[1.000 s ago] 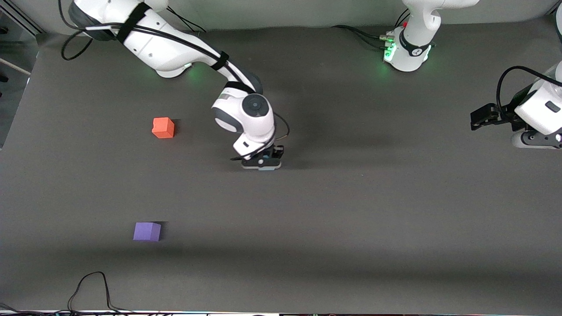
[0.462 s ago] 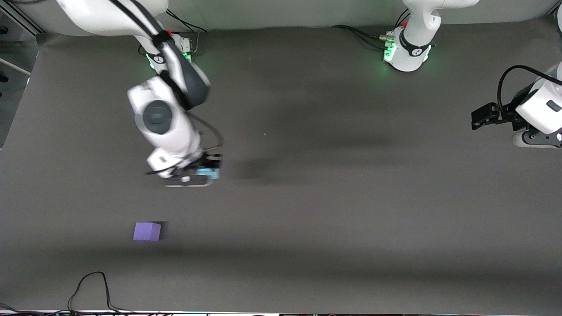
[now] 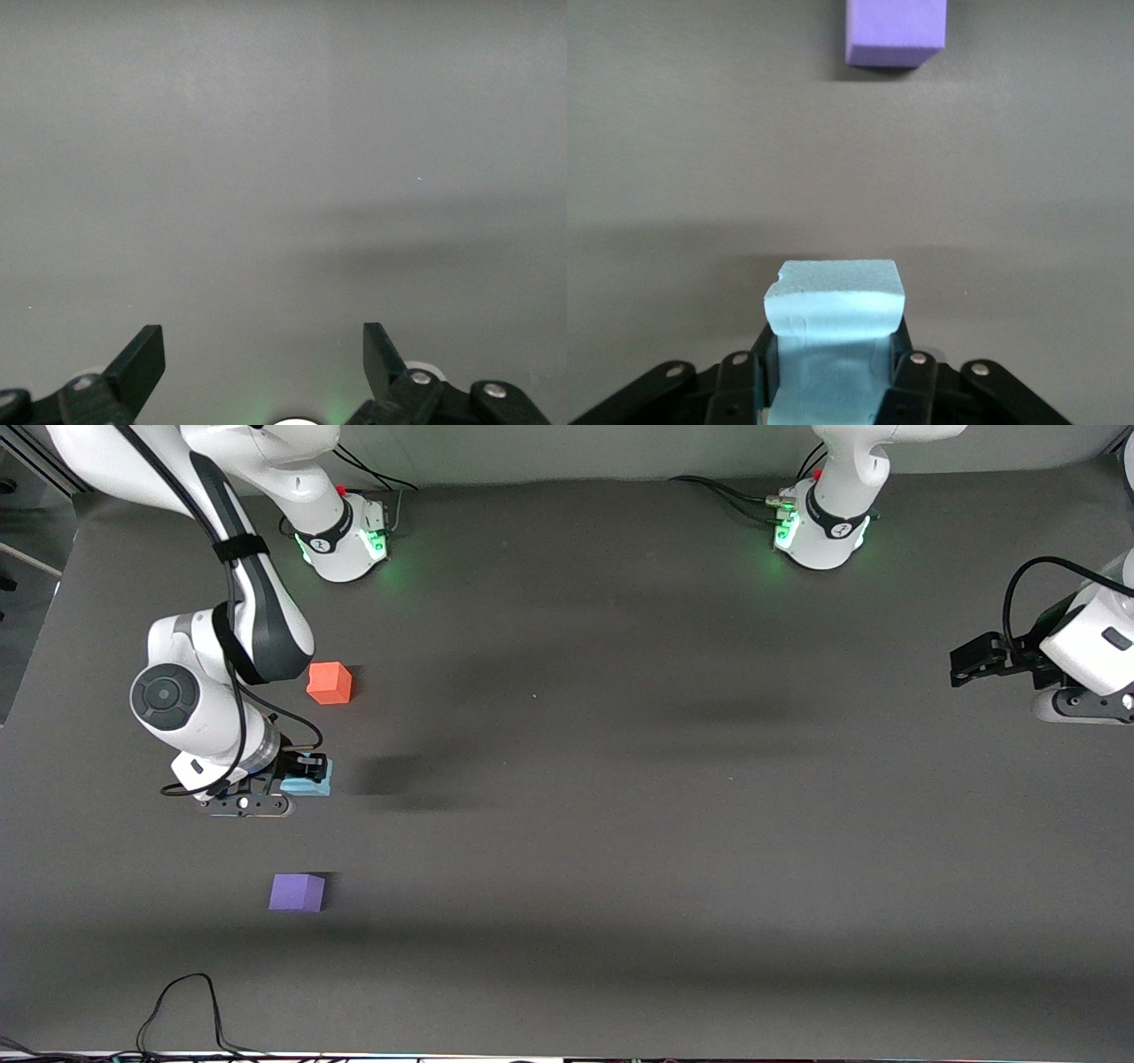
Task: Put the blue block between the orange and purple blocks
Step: 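Carry the blue block with the right gripper toward the orange block, then lower the blue block between orange and purple blocks, open right gripper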
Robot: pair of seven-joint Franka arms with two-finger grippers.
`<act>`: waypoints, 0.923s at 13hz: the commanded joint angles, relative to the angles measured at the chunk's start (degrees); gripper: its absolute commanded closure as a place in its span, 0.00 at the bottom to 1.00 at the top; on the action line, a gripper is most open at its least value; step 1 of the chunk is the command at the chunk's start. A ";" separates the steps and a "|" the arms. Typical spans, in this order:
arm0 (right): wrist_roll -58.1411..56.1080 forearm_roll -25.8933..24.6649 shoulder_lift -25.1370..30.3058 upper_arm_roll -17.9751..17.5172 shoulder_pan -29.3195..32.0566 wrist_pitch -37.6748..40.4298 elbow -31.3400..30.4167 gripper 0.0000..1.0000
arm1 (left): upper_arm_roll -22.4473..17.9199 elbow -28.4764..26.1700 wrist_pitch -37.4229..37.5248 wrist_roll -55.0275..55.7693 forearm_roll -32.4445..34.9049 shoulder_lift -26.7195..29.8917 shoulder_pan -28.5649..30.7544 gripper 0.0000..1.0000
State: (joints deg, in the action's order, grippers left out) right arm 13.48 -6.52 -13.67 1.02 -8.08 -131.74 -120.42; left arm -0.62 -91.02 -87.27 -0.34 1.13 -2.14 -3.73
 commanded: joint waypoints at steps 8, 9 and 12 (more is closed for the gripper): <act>-6.72 1.77 -3.02 4.69 -0.54 -16.00 -9.30 0.52 | -0.61 -0.83 -0.62 -0.98 -1.40 0.99 -0.58 0.00; -6.72 1.77 -3.64 4.69 -0.71 -16.53 -9.30 0.51 | -0.61 -0.83 -0.62 -0.80 -1.40 0.91 -0.58 0.00; -6.72 1.77 -5.13 4.61 -0.89 -18.89 -9.48 0.49 | -0.70 -0.92 -0.71 -0.80 -1.40 0.82 -0.49 0.00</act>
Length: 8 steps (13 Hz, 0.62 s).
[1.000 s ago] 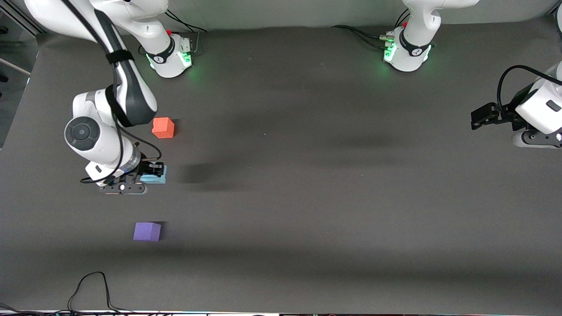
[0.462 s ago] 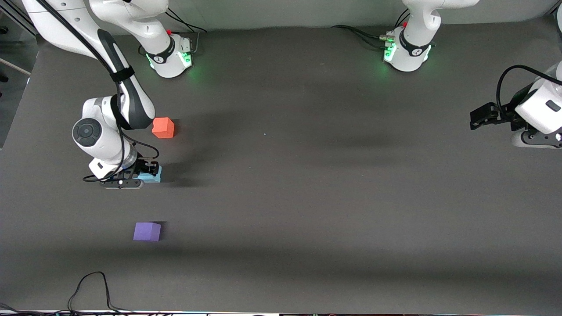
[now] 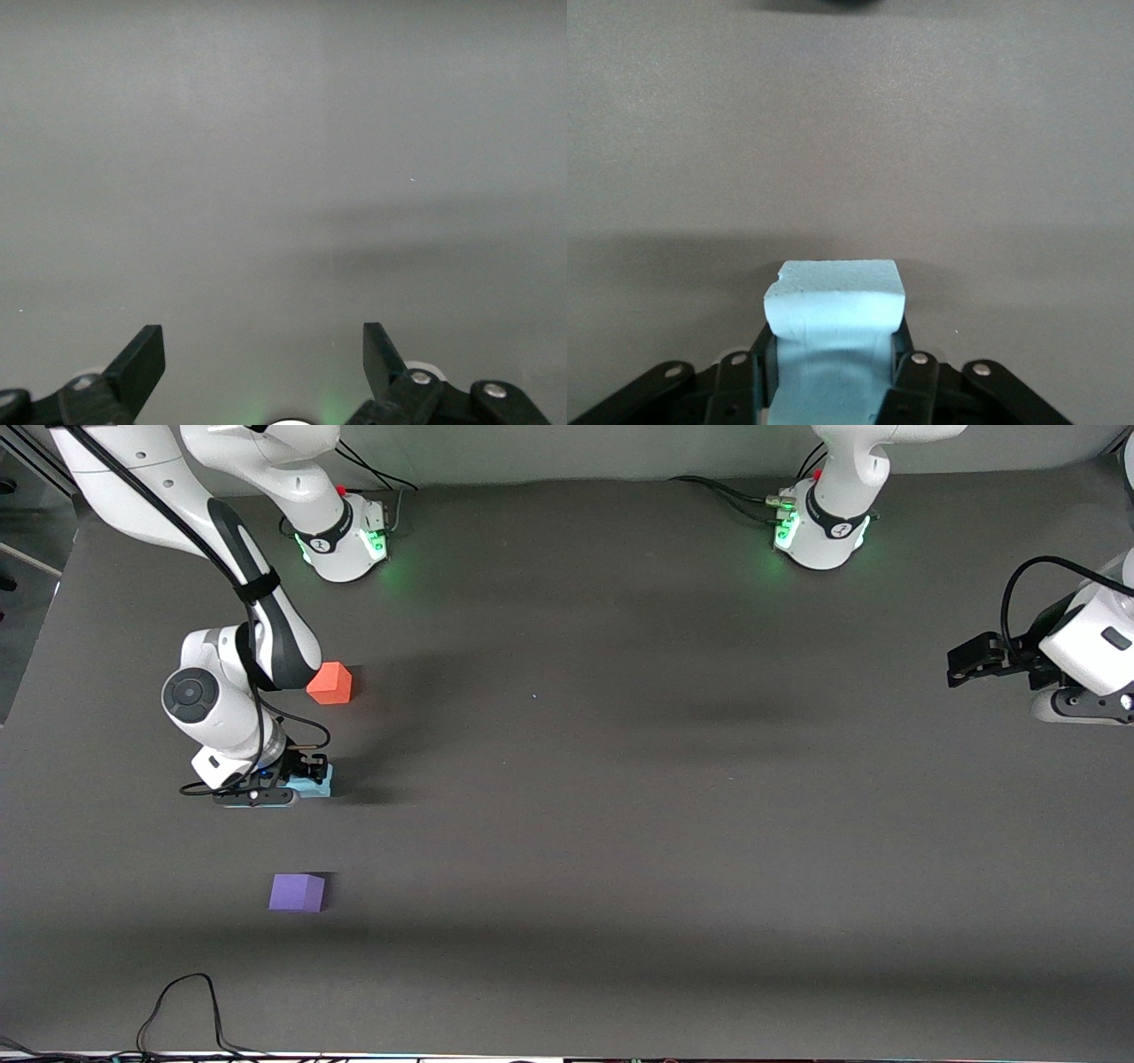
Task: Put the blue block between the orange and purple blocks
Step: 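Lower the blue block between orange and purple blocks, open right gripper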
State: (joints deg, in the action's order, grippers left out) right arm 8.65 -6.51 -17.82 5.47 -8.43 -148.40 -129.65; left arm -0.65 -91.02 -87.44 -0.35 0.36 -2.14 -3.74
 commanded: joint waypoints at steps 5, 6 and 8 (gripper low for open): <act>-1.53 1.76 -2.13 -0.19 -0.62 -3.74 -0.60 0.00 | -0.67 -1.00 -0.71 -0.71 -0.63 0.82 -0.40 0.00; -1.71 1.76 -1.78 -0.19 -0.62 -3.47 -0.60 0.00 | -0.67 -1.00 -0.97 -0.62 -0.63 0.82 -0.48 0.00; -1.53 1.76 0.49 -0.19 -0.62 -2.08 -0.60 0.00 | -0.67 -1.08 -1.15 -0.53 -0.63 0.82 -0.48 0.00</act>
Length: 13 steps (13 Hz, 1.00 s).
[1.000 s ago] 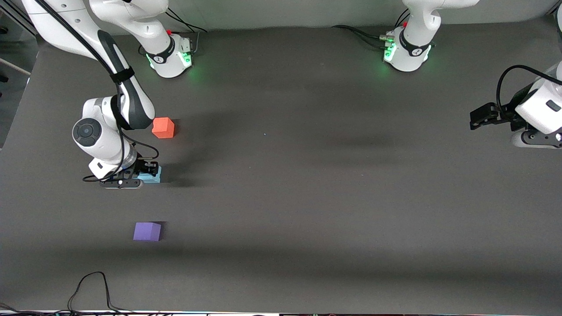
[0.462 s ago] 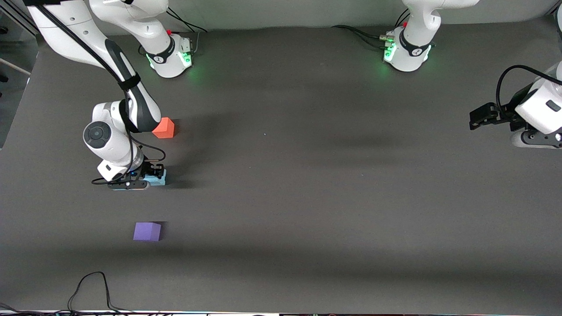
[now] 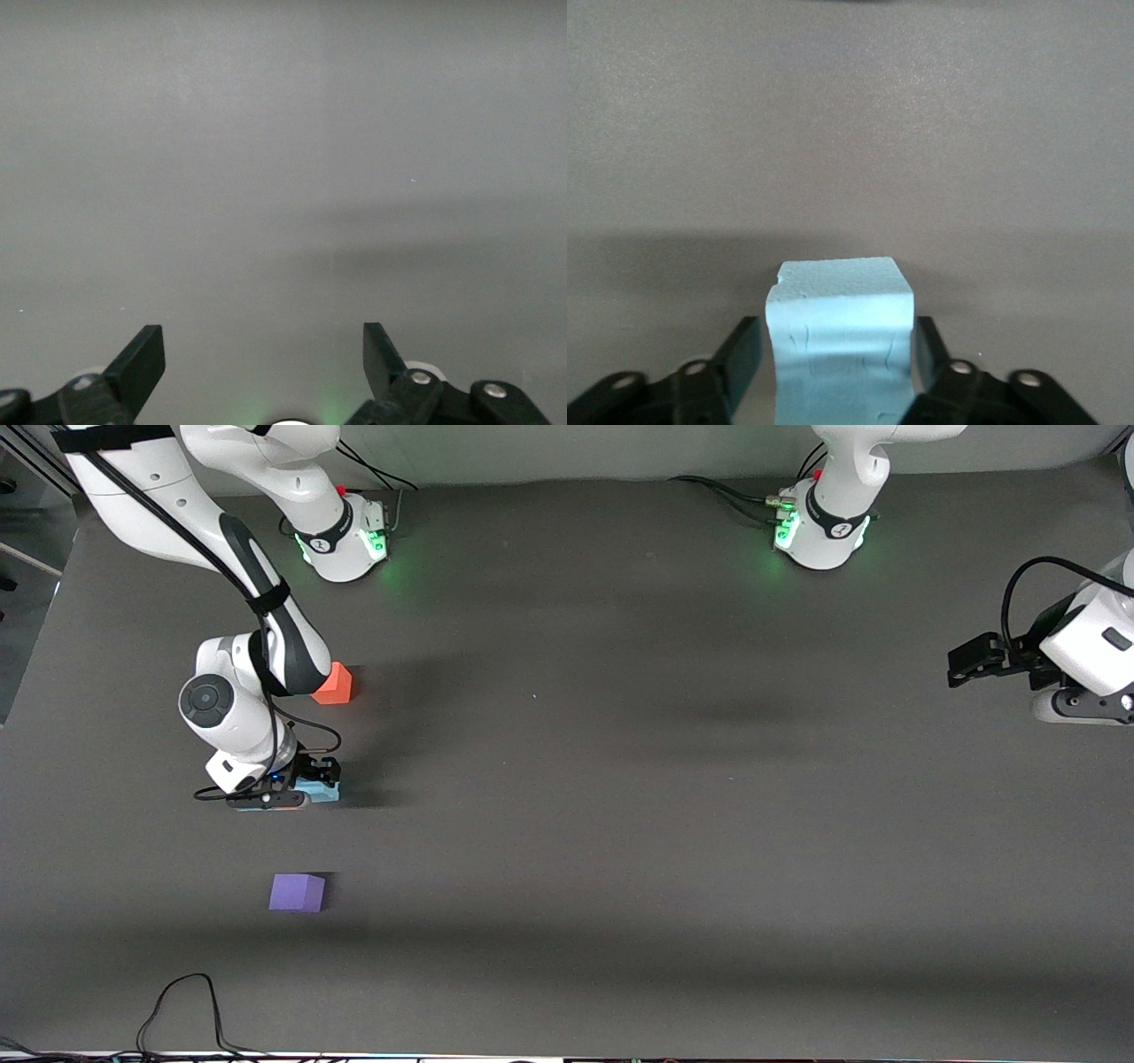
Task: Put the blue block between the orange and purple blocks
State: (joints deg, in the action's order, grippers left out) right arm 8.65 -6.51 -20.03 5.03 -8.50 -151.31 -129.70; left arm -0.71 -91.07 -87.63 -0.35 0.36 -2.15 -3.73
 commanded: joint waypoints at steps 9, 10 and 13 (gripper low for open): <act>-1.88 2.19 30.65 0.94 -0.38 31.19 6.70 0.00 | -0.60 -1.30 -2.46 -0.44 -0.19 0.83 -0.40 0.00; -1.97 4.64 31.63 0.86 -0.46 37.26 10.39 0.00 | -0.60 -1.30 -2.46 -0.36 -0.18 0.83 -0.48 0.00; -4.41 6.77 32.95 0.68 -0.38 47.05 17.70 0.00 | -0.60 -1.30 -2.55 -0.35 -0.10 0.83 -0.48 0.00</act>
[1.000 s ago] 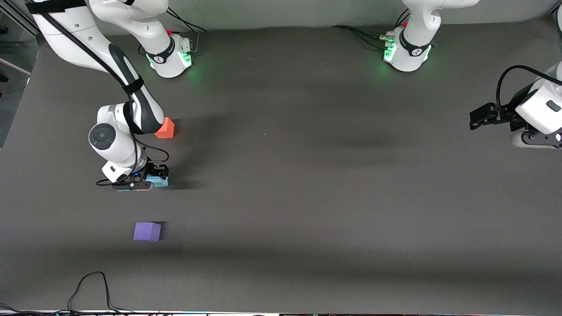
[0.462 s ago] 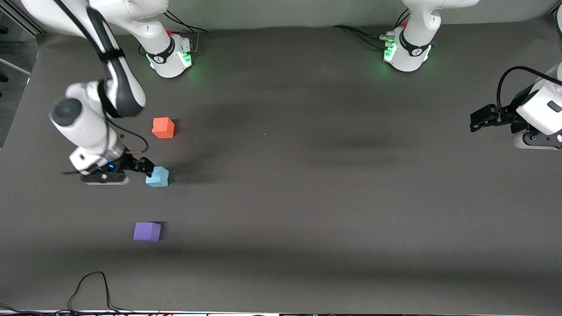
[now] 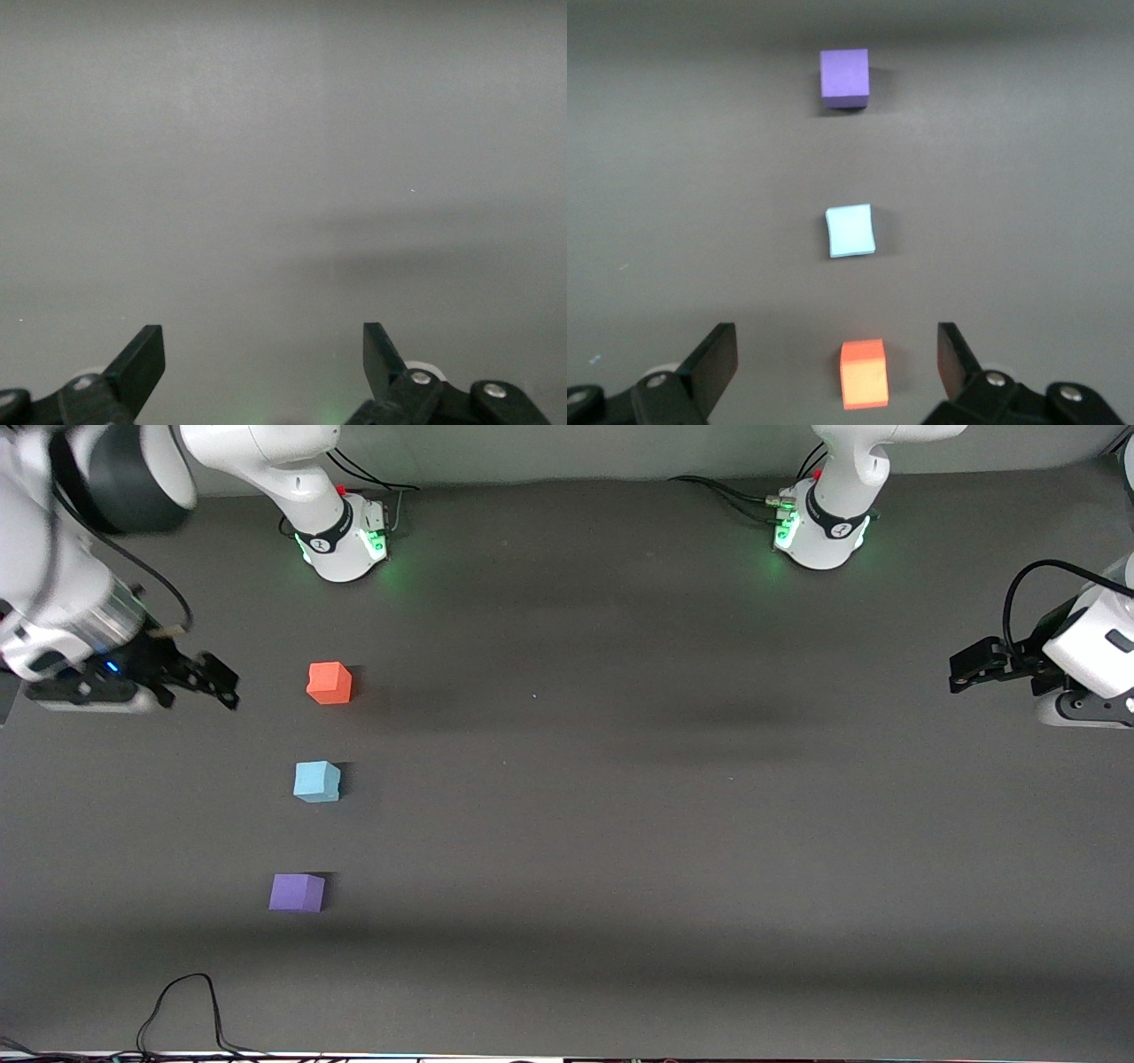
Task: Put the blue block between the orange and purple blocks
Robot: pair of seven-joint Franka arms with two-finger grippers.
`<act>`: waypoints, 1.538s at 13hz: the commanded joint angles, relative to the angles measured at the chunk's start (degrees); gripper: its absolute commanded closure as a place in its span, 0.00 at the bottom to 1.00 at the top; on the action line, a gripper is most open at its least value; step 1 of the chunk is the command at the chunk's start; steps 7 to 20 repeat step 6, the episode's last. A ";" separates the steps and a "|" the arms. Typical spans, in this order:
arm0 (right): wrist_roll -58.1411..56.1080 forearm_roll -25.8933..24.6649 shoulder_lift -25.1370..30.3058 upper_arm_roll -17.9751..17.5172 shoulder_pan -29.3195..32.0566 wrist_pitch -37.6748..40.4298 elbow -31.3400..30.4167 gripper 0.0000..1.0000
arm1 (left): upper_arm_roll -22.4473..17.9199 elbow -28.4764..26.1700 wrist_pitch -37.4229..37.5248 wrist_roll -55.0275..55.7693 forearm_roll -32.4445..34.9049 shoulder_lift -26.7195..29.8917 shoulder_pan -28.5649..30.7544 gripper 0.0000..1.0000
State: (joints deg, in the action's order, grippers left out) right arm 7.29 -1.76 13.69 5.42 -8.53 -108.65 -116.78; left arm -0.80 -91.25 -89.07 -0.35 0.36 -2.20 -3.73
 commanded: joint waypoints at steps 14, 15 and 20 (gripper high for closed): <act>-3.68 2.20 2.40 -2.94 3.51 13.01 10.07 0.00 | -0.52 -1.13 -1.10 -0.36 -0.10 0.79 -0.48 0.00; -3.68 2.20 2.40 -2.94 3.51 13.01 10.07 0.00 | -0.52 -1.13 -1.10 -0.36 -0.10 0.79 -0.48 0.00; -3.68 2.20 2.40 -2.94 3.51 13.01 10.07 0.00 | -0.52 -1.13 -1.10 -0.36 -0.10 0.79 -0.48 0.00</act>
